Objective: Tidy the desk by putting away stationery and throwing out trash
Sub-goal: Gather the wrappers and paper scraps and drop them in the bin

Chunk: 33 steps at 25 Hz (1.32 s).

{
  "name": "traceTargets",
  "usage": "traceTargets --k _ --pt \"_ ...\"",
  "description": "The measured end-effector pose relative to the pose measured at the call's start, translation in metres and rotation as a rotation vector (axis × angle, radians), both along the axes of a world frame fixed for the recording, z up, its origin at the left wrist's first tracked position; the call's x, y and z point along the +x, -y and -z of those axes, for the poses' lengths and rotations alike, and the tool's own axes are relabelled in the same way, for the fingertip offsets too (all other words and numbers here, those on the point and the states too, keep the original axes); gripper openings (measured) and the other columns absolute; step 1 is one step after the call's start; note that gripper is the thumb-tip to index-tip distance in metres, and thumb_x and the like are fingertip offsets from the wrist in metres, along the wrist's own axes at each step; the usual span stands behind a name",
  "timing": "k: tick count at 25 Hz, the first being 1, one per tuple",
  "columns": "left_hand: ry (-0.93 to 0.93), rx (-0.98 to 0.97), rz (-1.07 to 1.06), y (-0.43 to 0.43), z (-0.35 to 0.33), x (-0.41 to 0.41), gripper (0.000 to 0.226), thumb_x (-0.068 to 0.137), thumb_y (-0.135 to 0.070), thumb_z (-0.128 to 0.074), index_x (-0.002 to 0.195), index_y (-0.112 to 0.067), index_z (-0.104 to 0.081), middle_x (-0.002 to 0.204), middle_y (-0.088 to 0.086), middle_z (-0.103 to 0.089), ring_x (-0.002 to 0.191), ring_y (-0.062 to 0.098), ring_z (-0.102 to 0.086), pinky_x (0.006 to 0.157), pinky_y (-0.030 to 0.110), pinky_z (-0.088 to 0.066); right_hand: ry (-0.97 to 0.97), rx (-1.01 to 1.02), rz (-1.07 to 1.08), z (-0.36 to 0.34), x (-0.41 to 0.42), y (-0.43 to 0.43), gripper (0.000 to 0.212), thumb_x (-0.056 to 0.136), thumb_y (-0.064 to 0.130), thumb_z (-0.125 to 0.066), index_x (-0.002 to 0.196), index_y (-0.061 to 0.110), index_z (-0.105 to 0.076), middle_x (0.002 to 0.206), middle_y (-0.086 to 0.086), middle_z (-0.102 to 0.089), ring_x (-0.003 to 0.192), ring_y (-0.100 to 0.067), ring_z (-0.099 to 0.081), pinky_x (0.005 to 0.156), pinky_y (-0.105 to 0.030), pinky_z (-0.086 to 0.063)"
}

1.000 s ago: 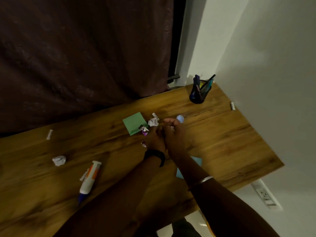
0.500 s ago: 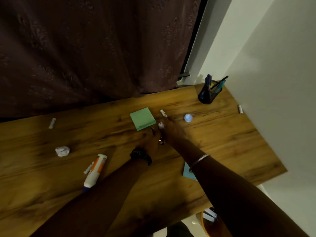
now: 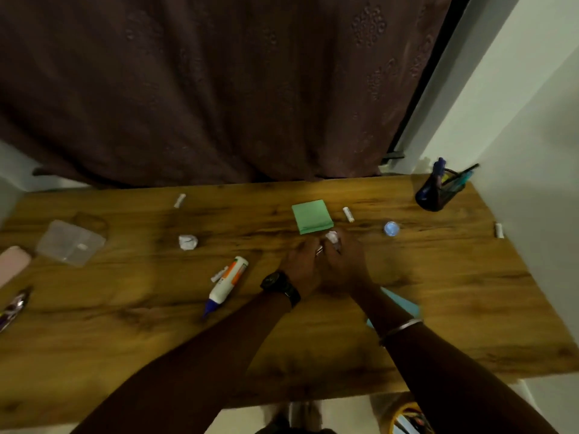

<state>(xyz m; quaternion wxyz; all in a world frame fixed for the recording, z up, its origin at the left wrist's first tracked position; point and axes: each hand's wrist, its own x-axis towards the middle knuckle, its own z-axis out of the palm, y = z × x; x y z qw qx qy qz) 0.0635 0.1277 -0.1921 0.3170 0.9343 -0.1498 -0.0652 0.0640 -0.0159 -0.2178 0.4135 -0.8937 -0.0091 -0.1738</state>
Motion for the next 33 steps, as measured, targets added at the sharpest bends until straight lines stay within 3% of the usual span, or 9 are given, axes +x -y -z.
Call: traceTargets --k 4,8,11,13,16,21,26,30,33 --pt "0.343 0.027 -0.125 -0.039 -0.028 -0.038 0.044 0.082 -0.038 -0.041 0.098 -0.011 -0.072 0.091 0.010 -0.075 0.075 0.032 -0.071 0.062 0.031 -0.051 -0.188 0.227 -0.096 -0.017 -0.003 -0.041 0.022 0.101 0.035 -0.062 0.084 0.022 -0.059 0.076 0.008 -0.063 0.071 -0.006 -0.059 0.067 -0.025 -0.047" --pt "0.238 0.039 -0.297 -0.096 -0.025 -0.067 0.030 0.094 -0.039 -0.054 0.101 -0.015 -0.071 0.093 0.010 -0.074 0.080 0.031 -0.070 0.063 0.031 -0.048 -0.236 0.220 -0.306 -0.025 -0.008 -0.093 0.008 0.095 0.026 -0.069 0.093 0.019 -0.066 0.081 0.001 -0.069 0.073 -0.017 -0.067 0.063 -0.034 -0.055" --pt "0.184 0.004 -0.502 -0.146 -0.020 -0.075 0.034 0.096 -0.037 -0.046 0.109 -0.014 -0.067 0.100 0.014 -0.072 0.085 0.034 -0.068 0.062 0.035 -0.045 -0.255 0.145 -0.392 -0.040 -0.004 -0.133 0.005 0.088 0.025 -0.067 0.092 0.026 -0.070 0.084 0.007 -0.071 0.077 -0.014 -0.067 0.068 -0.034 -0.056" --pt "0.124 -0.013 -0.633 -0.179 -0.011 -0.068 0.028 0.093 -0.016 -0.050 0.116 -0.012 -0.065 0.112 0.016 -0.068 0.094 0.038 -0.067 0.070 0.041 -0.050 -0.265 0.034 -0.426 -0.045 0.004 -0.156 0.008 0.086 0.023 -0.068 0.091 0.027 -0.072 0.088 0.011 -0.072 0.081 -0.009 -0.067 0.073 -0.031 -0.058" --pt "0.039 -0.025 -0.666 -0.222 0.000 -0.047 0.055 0.087 0.012 -0.051 0.135 -0.013 -0.060 0.139 0.014 -0.057 0.115 0.033 -0.065 0.092 0.035 -0.051 -0.321 -0.015 -0.463 -0.045 0.016 -0.189 0.008 0.084 0.023 -0.069 0.089 0.029 -0.072 0.086 0.011 -0.073 0.080 -0.009 -0.069 0.072 -0.035 -0.061" --pt "-0.173 0.162 -0.446 -0.257 0.016 0.018 0.063 0.103 -0.010 -0.048 0.159 -0.027 -0.026 0.168 0.010 -0.018 0.147 0.034 -0.037 0.113 0.044 -0.041 -0.367 0.043 -0.352 -0.033 0.026 -0.236 0.016 0.090 0.018 -0.069 0.094 0.033 -0.072 0.091 0.013 -0.073 0.083 -0.004 -0.067 0.071 -0.027 -0.058" --pt "-0.311 0.268 -0.147 -0.271 0.040 0.066 0.044 0.106 -0.027 -0.044 0.149 -0.019 -0.046 0.162 0.014 -0.033 0.144 0.036 -0.039 0.116 0.049 -0.038 -0.386 0.145 -0.291 -0.023 0.028 -0.264 0.014 0.097 0.015 -0.066 0.102 0.027 -0.071 0.091 0.016 -0.070 0.088 -0.001 -0.067 0.079 -0.026 -0.058" --pt "-0.296 0.224 -0.236 -0.298 0.033 0.061 0.054 0.104 -0.032 -0.045 0.153 -0.015 -0.030 0.154 0.020 -0.039 0.128 0.043 -0.053 0.100 0.051 -0.047 -0.353 0.145 -0.274 -0.019 0.034 -0.299 0.015 0.093 0.014 -0.069 0.102 0.025 -0.076 0.094 0.014 -0.074 0.088 0.001 -0.069 0.080 -0.026 -0.058" --pt "-0.216 0.133 -0.368 -0.339 0.021 0.034 0.043 0.099 -0.036 -0.049 0.139 -0.019 -0.044 0.125 0.014 -0.064 0.105 0.040 -0.066 0.080 0.045 -0.052 -0.355 0.104 -0.392 -0.020 0.035 -0.344 0.010 0.091 0.015 -0.071 0.093 0.024 -0.075 0.088 0.012 -0.074 0.082 -0.003 -0.069 0.071 -0.031 -0.060"
